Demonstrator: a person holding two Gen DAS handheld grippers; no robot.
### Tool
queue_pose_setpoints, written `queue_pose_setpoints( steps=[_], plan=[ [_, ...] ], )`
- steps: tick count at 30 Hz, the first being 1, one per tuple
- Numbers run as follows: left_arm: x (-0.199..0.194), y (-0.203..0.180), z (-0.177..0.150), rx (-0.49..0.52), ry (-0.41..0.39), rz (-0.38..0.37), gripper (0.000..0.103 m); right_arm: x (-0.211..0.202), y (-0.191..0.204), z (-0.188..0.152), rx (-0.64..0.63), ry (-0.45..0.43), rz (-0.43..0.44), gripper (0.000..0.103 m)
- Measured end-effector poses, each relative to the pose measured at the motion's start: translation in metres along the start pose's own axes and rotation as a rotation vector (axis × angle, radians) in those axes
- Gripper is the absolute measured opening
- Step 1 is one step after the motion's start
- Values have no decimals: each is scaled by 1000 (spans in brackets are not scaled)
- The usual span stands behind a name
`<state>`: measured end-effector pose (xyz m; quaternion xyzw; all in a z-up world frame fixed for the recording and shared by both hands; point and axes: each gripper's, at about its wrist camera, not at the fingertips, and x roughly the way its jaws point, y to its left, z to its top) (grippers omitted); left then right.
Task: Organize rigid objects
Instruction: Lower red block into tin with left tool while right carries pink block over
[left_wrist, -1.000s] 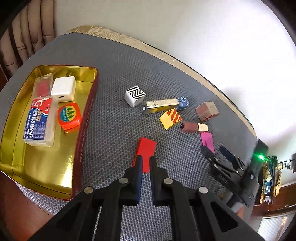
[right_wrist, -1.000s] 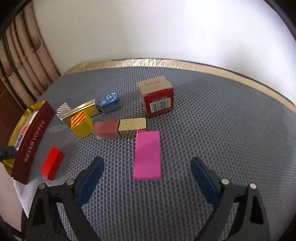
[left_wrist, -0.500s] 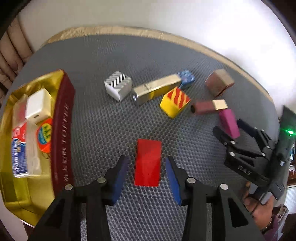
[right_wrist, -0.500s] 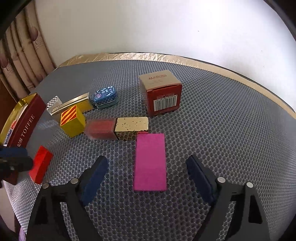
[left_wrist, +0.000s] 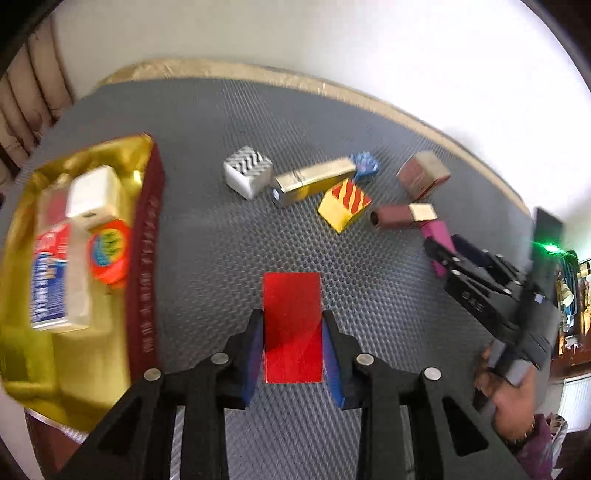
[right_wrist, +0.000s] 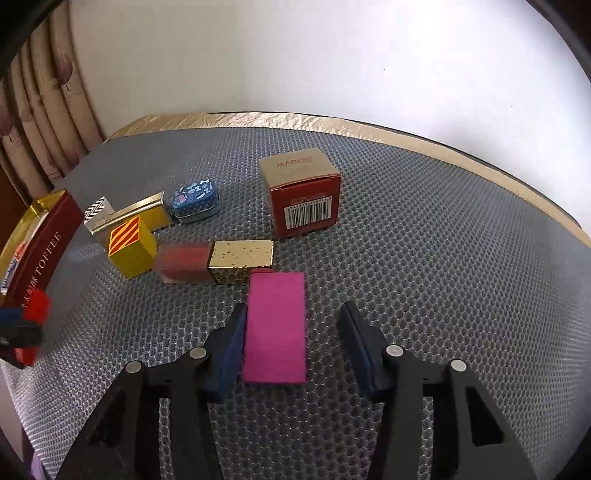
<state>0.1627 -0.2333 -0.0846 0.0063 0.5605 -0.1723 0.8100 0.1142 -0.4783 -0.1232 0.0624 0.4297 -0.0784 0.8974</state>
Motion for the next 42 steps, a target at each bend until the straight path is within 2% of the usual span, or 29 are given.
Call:
queue_pose_setpoints(
  steps=[2,7,14,22,30,34,38,42],
  plan=[
    [-18,7,-4,-17,-25,-17,30,-1,-4,0,16,2,22,45],
    [-60,33,-16,-62,-105,20,30,-6,-15,0,42,11,27,30],
    [-96,83,-37,-128,-147,89,30,-10,-9,0,9,44,-3,29],
    [-98,139,-49,-181,-119,149,30,-27,4,-14,29,39,21,28],
    [-69,158,-46,-194,-79,180,30,-52,19,-13,42,14,69,28],
    [-60,167,-42,-200,-97,243,30,-69,31,-8,38,-2,95,28],
    [-55,183,-41,-248,-108,312,31,-77,48,4,44,-15,166,28],
    [-68,198,-50,-331,-126,285,34,-89,83,19,38,-28,266,28]
  ],
)
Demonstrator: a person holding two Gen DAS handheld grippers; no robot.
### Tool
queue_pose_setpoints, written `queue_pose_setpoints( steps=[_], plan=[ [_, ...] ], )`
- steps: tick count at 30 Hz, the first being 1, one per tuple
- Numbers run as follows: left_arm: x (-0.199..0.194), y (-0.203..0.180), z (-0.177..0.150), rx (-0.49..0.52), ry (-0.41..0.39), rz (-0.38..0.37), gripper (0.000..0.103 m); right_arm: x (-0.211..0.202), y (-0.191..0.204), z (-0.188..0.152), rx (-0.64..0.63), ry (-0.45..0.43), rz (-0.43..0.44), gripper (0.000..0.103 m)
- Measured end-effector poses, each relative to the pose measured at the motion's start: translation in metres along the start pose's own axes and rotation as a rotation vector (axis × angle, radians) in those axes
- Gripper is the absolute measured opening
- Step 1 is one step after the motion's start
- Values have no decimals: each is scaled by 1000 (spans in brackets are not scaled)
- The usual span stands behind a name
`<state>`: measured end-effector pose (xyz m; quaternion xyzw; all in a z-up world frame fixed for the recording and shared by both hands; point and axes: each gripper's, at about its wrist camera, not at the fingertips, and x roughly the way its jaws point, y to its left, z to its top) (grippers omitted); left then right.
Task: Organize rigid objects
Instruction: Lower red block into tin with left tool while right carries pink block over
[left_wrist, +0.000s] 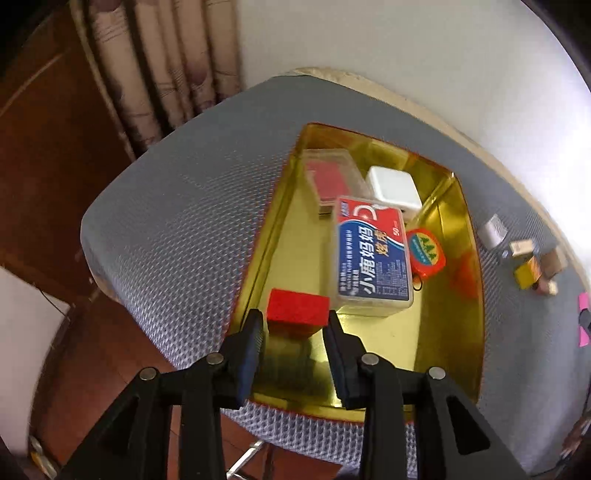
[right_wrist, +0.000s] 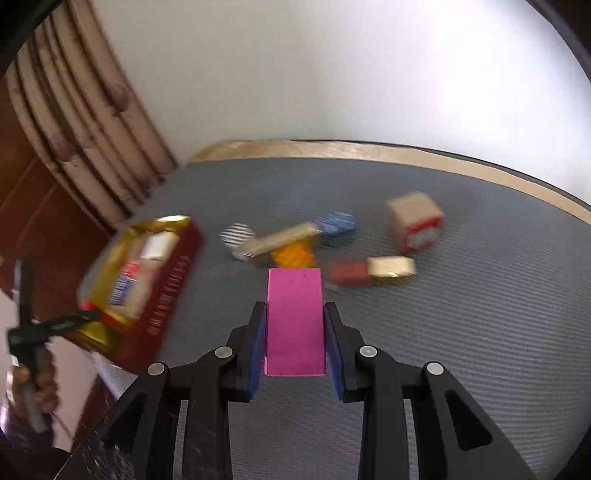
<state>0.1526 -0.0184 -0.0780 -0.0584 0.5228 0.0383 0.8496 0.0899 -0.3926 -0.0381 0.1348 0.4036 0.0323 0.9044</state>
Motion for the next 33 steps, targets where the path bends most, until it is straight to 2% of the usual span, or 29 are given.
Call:
queue_pose_setpoints(
  steps=[4,5,6,8,12,16,20,23,27,30,33],
  plan=[
    [-23,22,-12,-84,-74,-71,38,7,49,17,-25,7,119,28],
    [-28,24,-16,-84,-98,-65,45,11,63,22,-38,14,150,28],
    [-30,23,-17,-73,-110,-62,49,18,79,26,-51,27,179,28],
    [-27,21,-16,-31,-110,-101,50,33,105,34,-63,53,228,28],
    [-26,25,-13,-45,-131,-141,50,70,156,46,-56,123,331,28],
    [-31,30,-9,-41,-186,-147,51,112,205,52,-66,196,388,28],
    [-34,43,-8,-91,-221,-216,52,145,242,55,-98,240,391,28],
    [-37,53,-6,-142,-246,-244,54,166,256,56,-111,267,381,28],
    [-42,74,-4,-226,-273,-225,55,183,253,55,-87,280,381,30],
    [-41,85,-4,-278,-276,-207,55,178,247,59,-62,248,412,36],
    [-35,85,-5,-282,-236,-207,55,159,227,66,-3,197,452,39]
  ],
)
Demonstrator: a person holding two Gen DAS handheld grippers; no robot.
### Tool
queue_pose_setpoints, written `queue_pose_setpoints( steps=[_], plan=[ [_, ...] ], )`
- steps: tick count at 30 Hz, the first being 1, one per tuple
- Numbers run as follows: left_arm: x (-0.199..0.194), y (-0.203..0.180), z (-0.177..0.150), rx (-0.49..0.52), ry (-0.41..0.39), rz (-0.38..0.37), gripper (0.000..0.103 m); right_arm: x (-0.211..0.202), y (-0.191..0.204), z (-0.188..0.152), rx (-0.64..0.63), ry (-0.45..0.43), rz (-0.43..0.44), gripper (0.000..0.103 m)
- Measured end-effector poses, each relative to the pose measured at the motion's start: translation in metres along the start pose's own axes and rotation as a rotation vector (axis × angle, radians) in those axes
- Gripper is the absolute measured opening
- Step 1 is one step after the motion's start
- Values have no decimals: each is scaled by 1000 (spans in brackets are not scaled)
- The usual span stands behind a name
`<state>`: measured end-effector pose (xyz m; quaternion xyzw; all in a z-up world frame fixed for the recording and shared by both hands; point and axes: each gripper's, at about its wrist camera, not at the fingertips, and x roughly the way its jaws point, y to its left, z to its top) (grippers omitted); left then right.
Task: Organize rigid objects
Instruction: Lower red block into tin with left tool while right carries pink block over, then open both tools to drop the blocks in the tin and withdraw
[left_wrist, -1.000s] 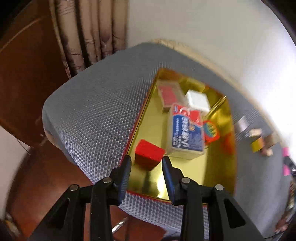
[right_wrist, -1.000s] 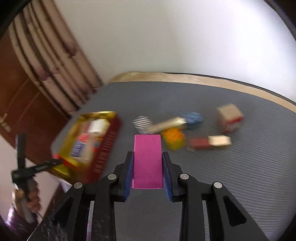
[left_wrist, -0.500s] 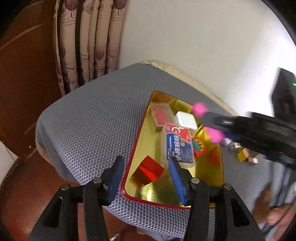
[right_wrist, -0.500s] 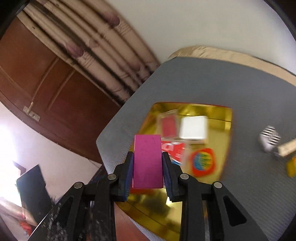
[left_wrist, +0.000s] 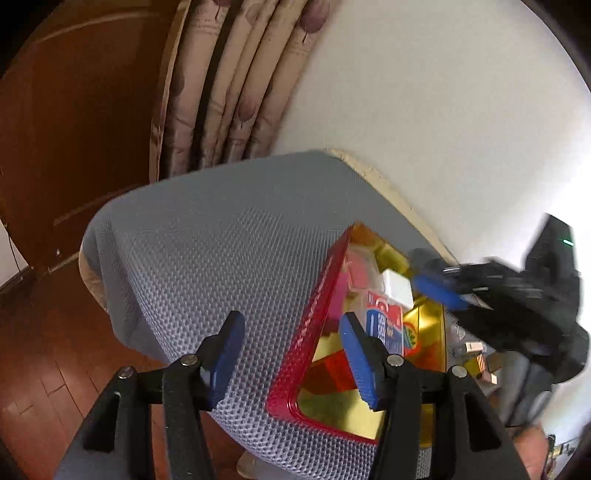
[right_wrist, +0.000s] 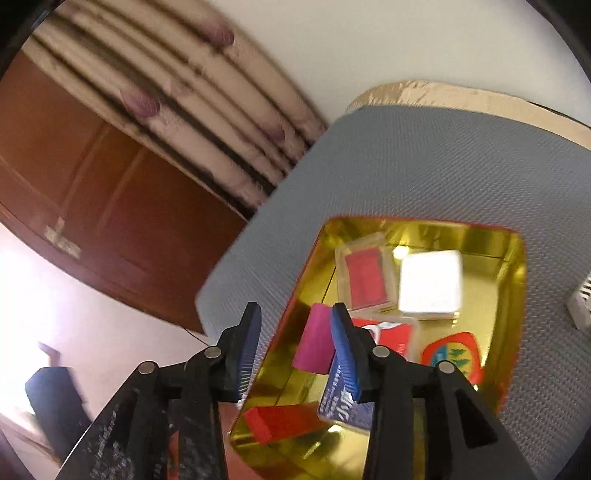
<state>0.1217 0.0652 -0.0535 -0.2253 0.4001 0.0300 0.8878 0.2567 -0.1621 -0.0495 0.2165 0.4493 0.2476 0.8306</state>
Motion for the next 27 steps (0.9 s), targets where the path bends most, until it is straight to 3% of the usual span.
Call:
queue_pose_setpoints(
  steps=[2,4,6,7,10,16,19,21,27],
  plan=[
    [1,-3,-3,7,17,-5,55,-32,-11,-5,-6,-64,-30,48],
    [-3,-10,-7,36,12,2,55,-71,-28,-21,-35,-143,-117,68],
    [-6,-18,-12,77,-4,17,55,-103,-47,-40,-60,-201,-250,72],
    [-7,-24,-15,103,-13,25,55,-122,-63,-54,-84,-227,-363,73],
    [-11,-44,-26,192,-29,19,55,-159,-113,-88,-95,-222,-633,77],
    [-7,-100,-56,390,38,-45,55,-218,-213,-145,-5,-164,-939,88],
    [-1,-132,-71,476,75,-62,55,-241,-246,-165,29,-158,-1025,90],
    [6,-156,-78,524,105,-99,55,-256,-260,-176,73,-197,-992,96],
    [38,-242,-101,643,192,-156,55,-271,-269,-181,136,-254,-918,98]
  ],
)
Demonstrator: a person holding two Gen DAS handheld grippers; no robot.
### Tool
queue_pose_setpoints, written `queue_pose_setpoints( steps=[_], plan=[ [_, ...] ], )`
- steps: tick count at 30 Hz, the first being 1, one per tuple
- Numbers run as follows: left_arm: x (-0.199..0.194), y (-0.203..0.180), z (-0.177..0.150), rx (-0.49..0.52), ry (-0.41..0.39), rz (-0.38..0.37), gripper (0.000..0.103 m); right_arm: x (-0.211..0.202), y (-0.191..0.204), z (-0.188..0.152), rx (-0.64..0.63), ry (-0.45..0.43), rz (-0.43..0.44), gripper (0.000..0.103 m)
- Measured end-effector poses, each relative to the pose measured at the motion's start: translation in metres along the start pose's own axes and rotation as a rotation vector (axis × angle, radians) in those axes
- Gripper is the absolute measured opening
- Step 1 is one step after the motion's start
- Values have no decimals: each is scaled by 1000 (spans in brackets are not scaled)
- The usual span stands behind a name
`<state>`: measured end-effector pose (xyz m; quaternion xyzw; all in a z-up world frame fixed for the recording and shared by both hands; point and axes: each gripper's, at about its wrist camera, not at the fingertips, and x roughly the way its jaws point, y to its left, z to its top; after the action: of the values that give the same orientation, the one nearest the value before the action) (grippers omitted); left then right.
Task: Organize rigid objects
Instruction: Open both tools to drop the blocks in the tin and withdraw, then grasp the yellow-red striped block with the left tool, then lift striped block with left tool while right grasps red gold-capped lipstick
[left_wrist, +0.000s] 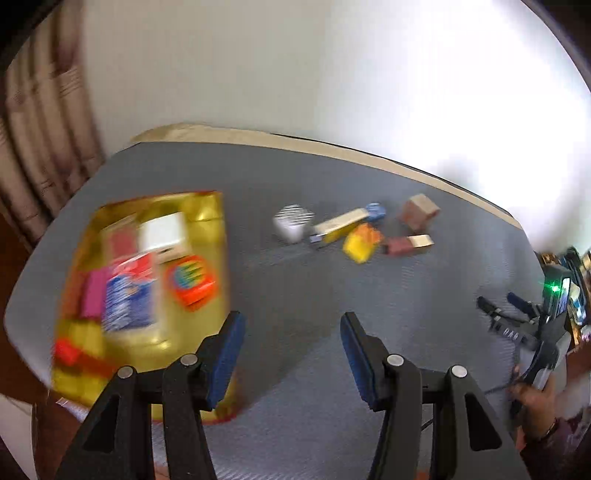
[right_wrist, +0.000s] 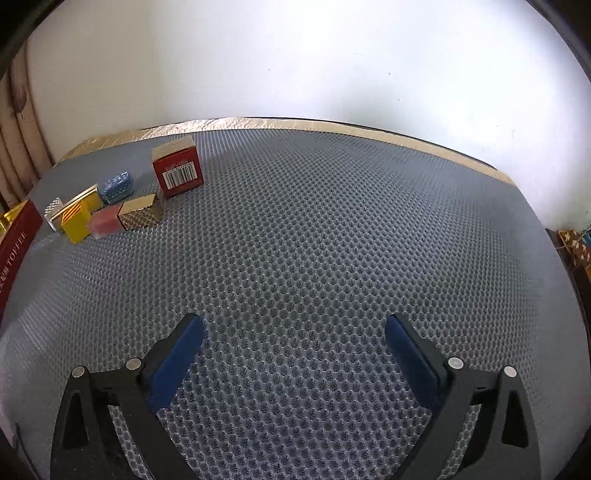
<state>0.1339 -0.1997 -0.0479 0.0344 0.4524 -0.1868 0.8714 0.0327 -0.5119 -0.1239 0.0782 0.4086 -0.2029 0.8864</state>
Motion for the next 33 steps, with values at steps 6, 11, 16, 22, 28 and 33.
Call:
queue_pose_setpoints(
  steps=[6,11,16,22,28,33],
  plan=[
    [57,-34,44,-170,132,-92,55,1,-7,0,5,0,60,101],
    [99,-44,73,-279,200,-60,55,-5,-5,-2,11,-20,114,101],
    [124,-49,83,-317,239,-15,55,-7,0,-3,6,-18,155,101],
    [147,-55,88,-337,267,21,55,-6,7,-3,-16,-11,189,101],
    [167,-51,81,-380,317,16,36,-7,5,-5,-11,-14,202,101],
    [156,-49,73,-366,278,36,32,-10,3,-6,-8,-7,206,101]
  ],
)
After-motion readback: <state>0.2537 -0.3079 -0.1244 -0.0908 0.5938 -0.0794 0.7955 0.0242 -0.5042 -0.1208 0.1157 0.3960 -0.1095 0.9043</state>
